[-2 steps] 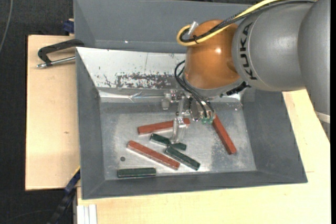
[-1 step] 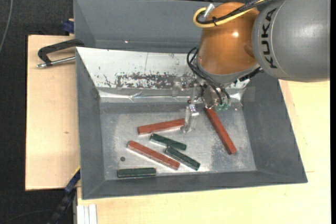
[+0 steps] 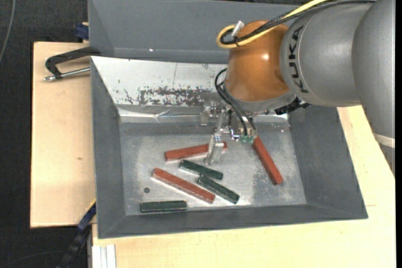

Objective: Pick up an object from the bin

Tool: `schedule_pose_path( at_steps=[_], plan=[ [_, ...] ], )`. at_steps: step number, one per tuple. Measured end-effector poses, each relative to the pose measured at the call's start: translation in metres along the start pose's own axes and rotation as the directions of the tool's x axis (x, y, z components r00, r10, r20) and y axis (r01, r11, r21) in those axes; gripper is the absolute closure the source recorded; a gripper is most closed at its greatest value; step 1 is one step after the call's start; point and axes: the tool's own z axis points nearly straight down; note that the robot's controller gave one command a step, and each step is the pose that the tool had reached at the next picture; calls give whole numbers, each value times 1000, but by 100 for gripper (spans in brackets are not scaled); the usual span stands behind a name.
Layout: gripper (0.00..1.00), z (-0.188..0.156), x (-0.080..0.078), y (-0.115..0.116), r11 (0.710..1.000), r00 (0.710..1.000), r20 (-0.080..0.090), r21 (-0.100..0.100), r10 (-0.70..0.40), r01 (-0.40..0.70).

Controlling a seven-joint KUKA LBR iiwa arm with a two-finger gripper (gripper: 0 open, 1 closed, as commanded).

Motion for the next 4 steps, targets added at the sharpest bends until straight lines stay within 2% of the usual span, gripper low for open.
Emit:
schedule_pose_path(
  at_steps=[1,2,4],
  plan=[
    [0,40,-5,1,970,970,-3,0,-243,243],
    [100,42,-5,-4,999,999,-2,0,35,-35],
    [100,42,-5,-4,999,999,-1,0,34,-34]
  ],
)
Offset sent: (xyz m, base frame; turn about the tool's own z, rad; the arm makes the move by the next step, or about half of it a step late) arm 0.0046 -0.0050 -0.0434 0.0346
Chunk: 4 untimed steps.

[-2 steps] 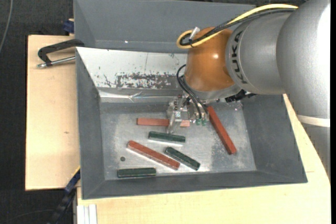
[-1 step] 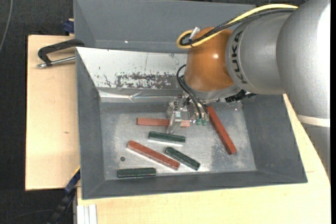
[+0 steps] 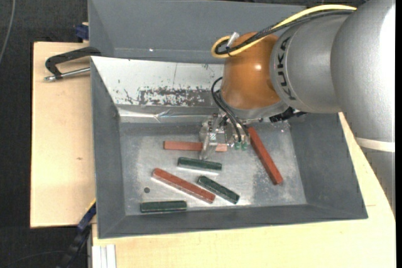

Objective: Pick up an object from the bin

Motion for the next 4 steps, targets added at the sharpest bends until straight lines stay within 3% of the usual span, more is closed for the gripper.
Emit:
schedule_pose_path(
  at_steps=[4],
  plan=[
    [100,-57,0,1,1000,1000,2,-1,0,0]
  ],
)
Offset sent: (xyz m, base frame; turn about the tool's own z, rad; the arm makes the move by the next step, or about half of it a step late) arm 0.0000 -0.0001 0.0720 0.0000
